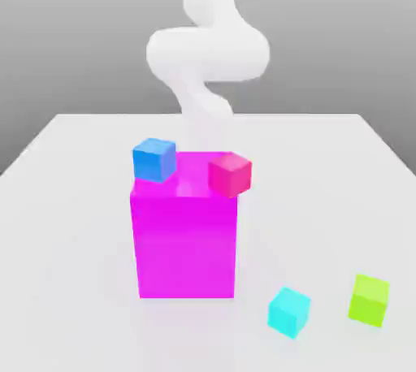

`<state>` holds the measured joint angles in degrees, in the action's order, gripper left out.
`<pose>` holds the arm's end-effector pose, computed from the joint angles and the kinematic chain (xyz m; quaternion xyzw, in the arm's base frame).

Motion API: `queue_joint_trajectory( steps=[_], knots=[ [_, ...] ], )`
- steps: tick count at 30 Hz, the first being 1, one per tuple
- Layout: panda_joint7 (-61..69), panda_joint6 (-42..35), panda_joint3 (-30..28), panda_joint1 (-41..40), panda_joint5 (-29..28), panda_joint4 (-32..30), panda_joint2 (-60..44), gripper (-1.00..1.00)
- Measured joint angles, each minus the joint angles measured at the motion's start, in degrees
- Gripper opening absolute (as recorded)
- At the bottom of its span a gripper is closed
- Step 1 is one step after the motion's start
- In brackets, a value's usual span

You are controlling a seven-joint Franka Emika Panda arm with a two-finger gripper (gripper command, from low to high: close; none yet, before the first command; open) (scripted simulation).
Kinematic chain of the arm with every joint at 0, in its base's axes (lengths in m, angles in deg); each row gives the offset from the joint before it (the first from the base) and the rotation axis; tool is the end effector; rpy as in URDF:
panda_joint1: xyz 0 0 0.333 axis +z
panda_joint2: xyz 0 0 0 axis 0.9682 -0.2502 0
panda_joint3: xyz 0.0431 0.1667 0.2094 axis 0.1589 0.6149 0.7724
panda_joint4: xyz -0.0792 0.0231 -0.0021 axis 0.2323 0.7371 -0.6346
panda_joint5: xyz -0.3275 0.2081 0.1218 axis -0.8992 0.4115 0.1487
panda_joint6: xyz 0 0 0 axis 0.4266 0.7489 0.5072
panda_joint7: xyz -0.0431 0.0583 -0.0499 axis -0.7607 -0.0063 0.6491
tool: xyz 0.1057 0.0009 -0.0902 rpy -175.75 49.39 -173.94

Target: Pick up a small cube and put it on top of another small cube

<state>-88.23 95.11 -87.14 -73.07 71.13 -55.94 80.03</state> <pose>0.4450 0.0241 0.6136 -0.8783 0.3192 -0.3281 0.1380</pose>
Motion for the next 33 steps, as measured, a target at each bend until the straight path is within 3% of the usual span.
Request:
queue_joint_trajectory(
  steps=[16, 24, 29, 30, 33],
  knots=[
    [18.16, 14.48, 6.67, 13.43, 0.35, -7.44, -33.54, 0.0],
    [23.33, 21.56, 9.65, 19.97, -4.79, -11.09, -50.38, 0.0],
    [21.56, 28.89, 6.83, 23.23, -8.96, -10.05, -60.81, 0.0],
    [20.93, 30.45, 6.18, 23.71, -9.81, -9.66, -62.81, -1.0],
    [20.9, 30.42, 6.19, 23.71, -9.84, -9.66, -62.81, -1.0]
  ],
)
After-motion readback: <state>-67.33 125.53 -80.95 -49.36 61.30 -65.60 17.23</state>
